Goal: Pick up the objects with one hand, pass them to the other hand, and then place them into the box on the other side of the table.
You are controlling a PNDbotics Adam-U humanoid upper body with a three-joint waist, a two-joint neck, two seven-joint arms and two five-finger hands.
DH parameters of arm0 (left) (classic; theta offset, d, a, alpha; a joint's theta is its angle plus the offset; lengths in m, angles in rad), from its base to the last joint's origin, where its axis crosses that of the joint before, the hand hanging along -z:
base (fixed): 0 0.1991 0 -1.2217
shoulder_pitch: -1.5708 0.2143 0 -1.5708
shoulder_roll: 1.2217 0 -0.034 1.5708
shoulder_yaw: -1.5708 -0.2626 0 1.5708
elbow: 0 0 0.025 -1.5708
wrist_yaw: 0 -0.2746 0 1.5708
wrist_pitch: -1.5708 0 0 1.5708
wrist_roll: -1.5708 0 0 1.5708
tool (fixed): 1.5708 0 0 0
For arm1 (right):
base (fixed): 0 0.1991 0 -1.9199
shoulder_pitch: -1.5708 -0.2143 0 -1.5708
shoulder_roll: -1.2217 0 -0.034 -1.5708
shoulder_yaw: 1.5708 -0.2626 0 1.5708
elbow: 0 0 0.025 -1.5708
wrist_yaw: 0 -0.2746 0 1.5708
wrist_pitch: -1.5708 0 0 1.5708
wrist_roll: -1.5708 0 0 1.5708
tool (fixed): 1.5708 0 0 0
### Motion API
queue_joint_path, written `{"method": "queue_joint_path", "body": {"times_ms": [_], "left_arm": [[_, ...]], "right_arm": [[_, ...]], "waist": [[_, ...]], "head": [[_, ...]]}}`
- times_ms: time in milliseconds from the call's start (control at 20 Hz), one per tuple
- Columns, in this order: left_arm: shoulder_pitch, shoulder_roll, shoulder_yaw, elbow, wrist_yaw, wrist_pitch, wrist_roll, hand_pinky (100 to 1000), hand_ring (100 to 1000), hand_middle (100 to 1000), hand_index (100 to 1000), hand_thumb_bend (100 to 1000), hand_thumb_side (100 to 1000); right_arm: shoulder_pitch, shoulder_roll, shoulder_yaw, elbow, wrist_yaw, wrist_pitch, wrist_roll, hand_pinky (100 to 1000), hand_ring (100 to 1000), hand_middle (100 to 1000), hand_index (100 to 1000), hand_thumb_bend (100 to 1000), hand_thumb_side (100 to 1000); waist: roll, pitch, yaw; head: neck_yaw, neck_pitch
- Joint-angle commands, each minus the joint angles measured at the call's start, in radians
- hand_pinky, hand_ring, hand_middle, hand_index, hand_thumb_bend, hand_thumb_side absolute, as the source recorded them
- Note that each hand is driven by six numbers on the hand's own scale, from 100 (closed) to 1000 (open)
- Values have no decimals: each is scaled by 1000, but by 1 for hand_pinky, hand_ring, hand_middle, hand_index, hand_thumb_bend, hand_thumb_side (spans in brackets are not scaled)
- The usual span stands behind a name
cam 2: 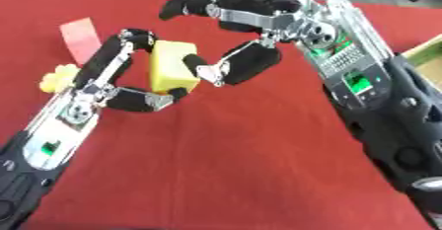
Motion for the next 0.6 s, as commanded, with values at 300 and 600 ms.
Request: {"method": "queue_joint_path", "body": {"times_ms": [300, 600], "left_arm": [[-24, -10, 10, 19, -32, 18, 30, 637, 526, 459, 540, 100, 250], [-18, -14, 12, 24, -47, 30, 49, 629, 520, 456, 538, 100, 267]], "right_arm": [[-25, 3, 4, -37, 13, -8, 24, 950, 1000, 955, 962, 238, 517], [-25, 12, 5, -32, 41, -18, 24, 959, 1000, 962, 969, 282, 467]], "waist": [[-1, -30, -7], [-3, -30, -14]], "head": [[7, 6], [6, 7]]}}
